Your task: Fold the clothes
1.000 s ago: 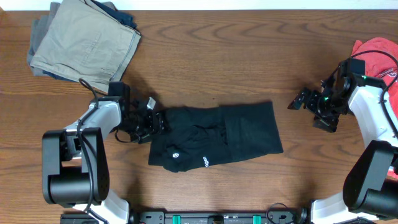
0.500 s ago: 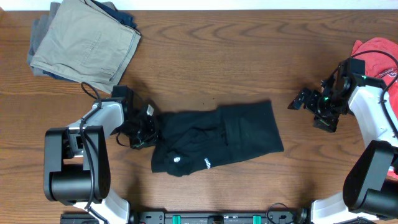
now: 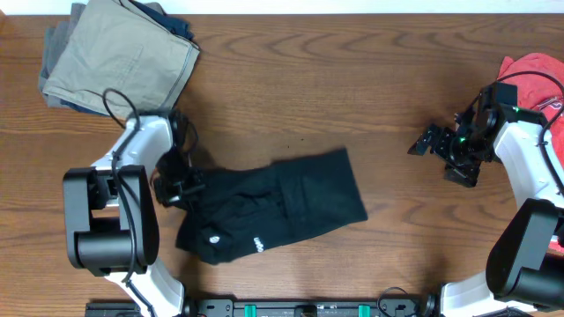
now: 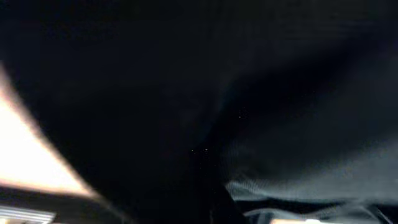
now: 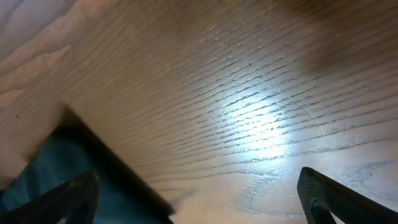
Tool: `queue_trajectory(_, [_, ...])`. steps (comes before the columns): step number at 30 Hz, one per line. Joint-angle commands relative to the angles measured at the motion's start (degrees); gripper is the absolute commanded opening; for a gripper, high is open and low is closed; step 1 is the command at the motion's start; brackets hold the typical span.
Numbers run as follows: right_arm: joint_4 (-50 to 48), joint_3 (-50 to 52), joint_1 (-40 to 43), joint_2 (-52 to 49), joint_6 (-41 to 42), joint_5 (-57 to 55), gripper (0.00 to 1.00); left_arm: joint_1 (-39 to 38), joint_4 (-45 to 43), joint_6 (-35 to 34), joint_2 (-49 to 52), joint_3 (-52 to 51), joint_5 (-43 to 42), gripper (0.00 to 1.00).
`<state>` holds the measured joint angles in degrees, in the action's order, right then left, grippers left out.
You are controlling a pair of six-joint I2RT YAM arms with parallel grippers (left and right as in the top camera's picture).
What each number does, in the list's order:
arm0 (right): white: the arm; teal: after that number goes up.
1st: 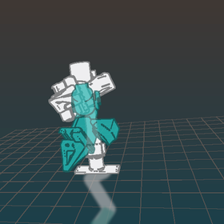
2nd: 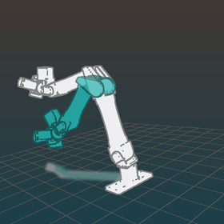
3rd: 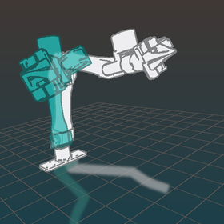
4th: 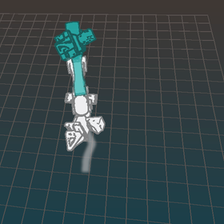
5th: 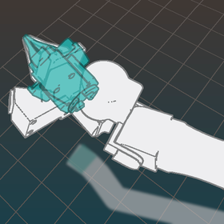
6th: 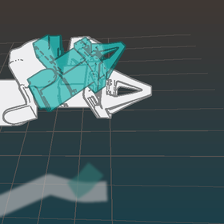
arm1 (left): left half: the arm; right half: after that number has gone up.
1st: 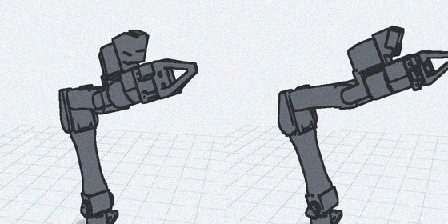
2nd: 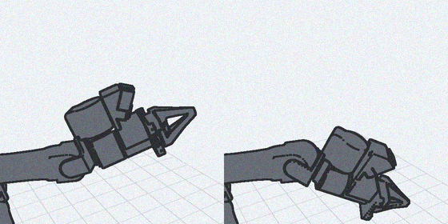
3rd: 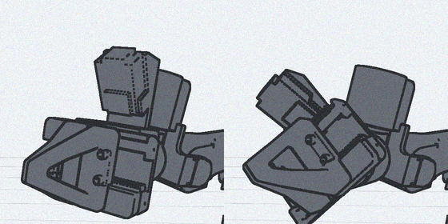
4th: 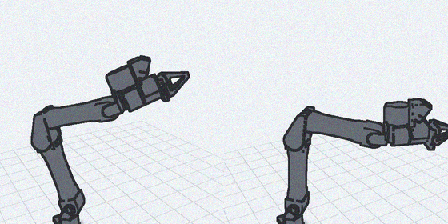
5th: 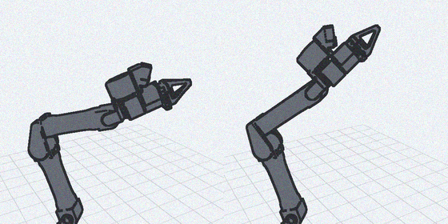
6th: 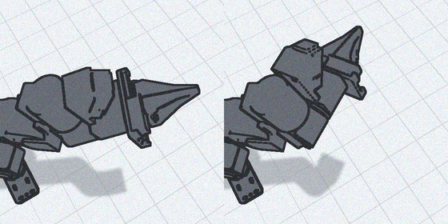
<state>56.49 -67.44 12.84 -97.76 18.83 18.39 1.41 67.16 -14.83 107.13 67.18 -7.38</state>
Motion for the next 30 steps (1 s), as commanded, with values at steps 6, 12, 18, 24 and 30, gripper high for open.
queue_trajectory(6, [0.0, -0.8, 0.2, 1.1, -0.7, 0.0, 0.99, 0.0, 8.2, -0.5, -10.8, 9.9, 4.6, 0.06])
queue_trajectory(12, [0.0, -0.8, 0.2, 1.1, -0.7, 0.0, 0.99, -2.5, 10.4, -0.5, -20.2, 11.4, 1.4, 0.06])
queue_trajectory(18, [0.0, -0.8, 0.2, 1.1, -0.7, 0.0, 0.99, -8.5, 8.3, -0.7, -25.2, 11.4, -4.8, 0.06])
queue_trajectory(24, [-0.1, -0.8, 0.2, 1.1, -0.7, 0.0, 0.99, -16.1, 3.3, -7.0, -24.7, 11.3, -5.5, 0.06])
queue_trajectory(30, [-0.1, -0.8, 0.2, 1.1, -0.7, 0.0, 0.99, -25.3, -5.8, -13.2, -23.2, 10.6, -6.6, 0.06])
